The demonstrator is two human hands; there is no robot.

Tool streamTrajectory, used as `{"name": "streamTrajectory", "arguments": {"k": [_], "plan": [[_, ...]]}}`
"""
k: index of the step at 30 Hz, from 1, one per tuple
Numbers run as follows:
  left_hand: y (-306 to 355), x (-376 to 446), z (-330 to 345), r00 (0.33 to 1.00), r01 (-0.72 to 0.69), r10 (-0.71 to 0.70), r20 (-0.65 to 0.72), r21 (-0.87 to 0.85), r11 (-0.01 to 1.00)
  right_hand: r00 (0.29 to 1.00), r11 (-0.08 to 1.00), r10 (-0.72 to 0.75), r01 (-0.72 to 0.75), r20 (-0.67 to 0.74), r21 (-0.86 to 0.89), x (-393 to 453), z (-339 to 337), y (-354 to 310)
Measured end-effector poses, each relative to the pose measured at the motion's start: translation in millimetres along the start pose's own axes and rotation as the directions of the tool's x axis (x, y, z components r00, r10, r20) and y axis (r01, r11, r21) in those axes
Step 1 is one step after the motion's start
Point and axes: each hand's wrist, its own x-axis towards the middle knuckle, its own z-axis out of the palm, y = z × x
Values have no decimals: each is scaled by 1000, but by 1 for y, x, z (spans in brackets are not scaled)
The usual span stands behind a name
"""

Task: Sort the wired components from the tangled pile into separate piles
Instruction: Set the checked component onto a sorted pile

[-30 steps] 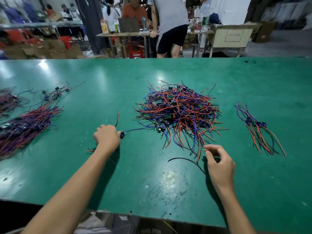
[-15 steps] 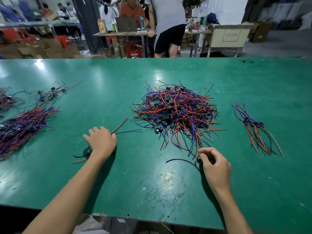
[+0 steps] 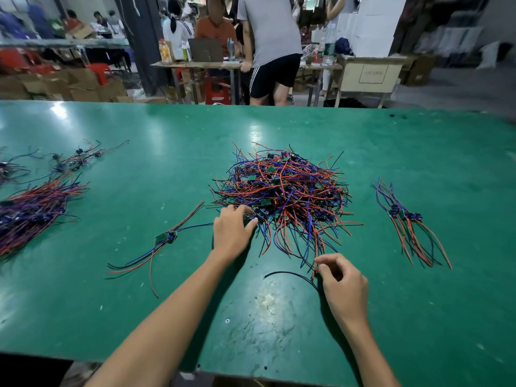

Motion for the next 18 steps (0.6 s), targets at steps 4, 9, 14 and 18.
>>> {"name": "streamTrajectory", "arguments": {"k": [4, 9, 14, 18], "plan": [[-4, -10, 5, 999, -18, 15, -39, -52, 999, 1000, 1000, 8, -8, 9, -11, 2, 1, -1], [-4, -18, 7, 992, 13, -26, -124, -107, 994, 1000, 1000, 3, -3, 6, 2, 0, -1, 2], [-3, -30, 5, 987, -92, 81, -142, -72, 993, 1000, 1000, 15, -15, -7, 8, 0, -1, 2], [-4, -35, 4, 983, -170, 168, -75, -24, 985, 1000, 1000, 12, -12, -5, 11, 0, -1, 2]]}}
